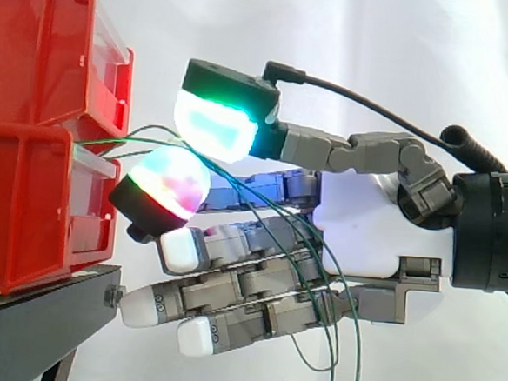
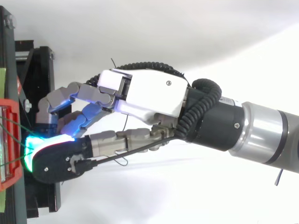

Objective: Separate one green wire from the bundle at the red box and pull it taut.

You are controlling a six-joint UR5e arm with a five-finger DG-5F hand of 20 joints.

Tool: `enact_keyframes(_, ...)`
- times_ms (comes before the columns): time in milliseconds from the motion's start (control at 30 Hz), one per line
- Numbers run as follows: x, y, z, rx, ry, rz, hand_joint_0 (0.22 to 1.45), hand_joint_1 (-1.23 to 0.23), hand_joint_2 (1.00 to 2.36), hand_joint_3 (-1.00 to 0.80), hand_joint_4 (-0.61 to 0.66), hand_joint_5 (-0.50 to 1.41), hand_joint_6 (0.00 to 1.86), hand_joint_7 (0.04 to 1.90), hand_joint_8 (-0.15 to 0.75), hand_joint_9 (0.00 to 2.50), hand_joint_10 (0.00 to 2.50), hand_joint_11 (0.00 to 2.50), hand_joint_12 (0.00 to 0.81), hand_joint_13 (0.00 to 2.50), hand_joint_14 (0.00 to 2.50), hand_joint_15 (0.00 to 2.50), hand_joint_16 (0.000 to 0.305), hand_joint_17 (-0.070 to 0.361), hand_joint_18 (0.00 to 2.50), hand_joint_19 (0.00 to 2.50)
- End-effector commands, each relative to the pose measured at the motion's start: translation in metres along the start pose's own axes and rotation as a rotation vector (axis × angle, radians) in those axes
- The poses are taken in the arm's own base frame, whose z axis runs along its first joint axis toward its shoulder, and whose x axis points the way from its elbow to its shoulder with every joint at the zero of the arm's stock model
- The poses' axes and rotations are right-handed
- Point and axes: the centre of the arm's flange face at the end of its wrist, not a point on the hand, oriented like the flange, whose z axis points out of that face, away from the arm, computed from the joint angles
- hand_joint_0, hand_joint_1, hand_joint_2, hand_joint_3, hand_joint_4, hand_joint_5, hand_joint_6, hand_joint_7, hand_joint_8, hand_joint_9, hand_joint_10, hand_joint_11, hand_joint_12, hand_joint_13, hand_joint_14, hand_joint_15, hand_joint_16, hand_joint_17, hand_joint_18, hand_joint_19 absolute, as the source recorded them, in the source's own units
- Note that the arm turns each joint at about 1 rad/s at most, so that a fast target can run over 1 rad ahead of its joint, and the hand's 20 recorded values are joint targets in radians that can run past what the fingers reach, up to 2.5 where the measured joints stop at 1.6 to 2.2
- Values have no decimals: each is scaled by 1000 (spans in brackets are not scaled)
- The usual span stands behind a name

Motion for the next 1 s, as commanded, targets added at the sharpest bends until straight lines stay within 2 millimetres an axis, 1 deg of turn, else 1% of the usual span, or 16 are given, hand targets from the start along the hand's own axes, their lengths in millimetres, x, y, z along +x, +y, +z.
enact_keyframes(0,0,0,0,1,2,0,601,-634,1015,-256,138,-174,874,1043,288,928,19,635,362,668,12,306,46,104,642,454)
enact_keyframes(33,0,1,0,-1,2,0,605,-684,1016,-231,140,-178,877,1044,285,916,17,627,361,662,12,308,47,105,641,453)
enact_keyframes(133,0,1,0,-1,2,0,610,-717,1016,-206,125,-184,885,1027,283,894,19,629,361,657,12,312,47,105,640,452)
enact_keyframes(233,0,1,0,-1,2,0,624,-750,1016,-226,113,-191,889,1003,279,876,19,639,359,652,12,306,47,105,637,451)
enact_keyframes(367,0,0,0,1,2,0,652,-785,1012,-330,124,-194,890,968,274,865,19,629,357,643,12,304,47,105,633,436)
enact_keyframes(400,-1,0,0,1,0,0,649,-800,1005,-438,150,-192,886,978,273,866,18,623,354,643,12,301,46,104,632,444)
enact_keyframes(433,-1,1,0,-1,0,0,624,-788,1000,-500,152,-191,886,983,271,869,18,626,354,642,12,301,46,104,632,445)
enact_keyframes(467,-1,1,0,-1,0,0,599,-770,1000,-500,156,-190,886,976,268,871,18,621,354,643,13,297,47,105,633,442)
enact_keyframes(500,-1,1,0,-1,0,0,534,-700,1000,-500,169,-187,885,962,282,891,18,626,366,655,12,306,48,109,649,449)
enact_keyframes(533,-1,1,0,-1,2,0,511,-652,1000,-500,172,-185,884,960,296,911,17,612,374,663,12,304,50,112,658,442)
enact_keyframes(633,0,1,0,1,12,0,499,-494,1000,-500,173,-176,871,976,304,943,17,605,384,688,11,300,51,115,679,448)
enact_keyframes(700,-1,1,1,2,12,-1,508,-447,1000,-500,165,-173,865,978,302,955,17,605,380,693,13,303,51,114,685,450)
enact_keyframes(733,-1,0,0,4,14,-2,533,-420,1000,-500,152,-174,854,996,298,960,18,614,372,703,11,308,49,111,688,456)
enact_keyframes(800,-1,1,1,2,14,-1,571,-438,1001,-484,143,-175,851,1001,291,966,16,616,364,703,12,315,47,107,677,473)
enact_keyframes(833,-1,3,1,-1,14,0,604,-498,1008,-407,138,-175,848,1023,288,964,18,622,362,703,12,307,46,104,680,468)
enact_keyframes(967,-2,4,1,6,12,-3,604,-578,1014,-294,135,-179,856,1063,287,929,18,625,366,701,12,318,47,105,677,459)
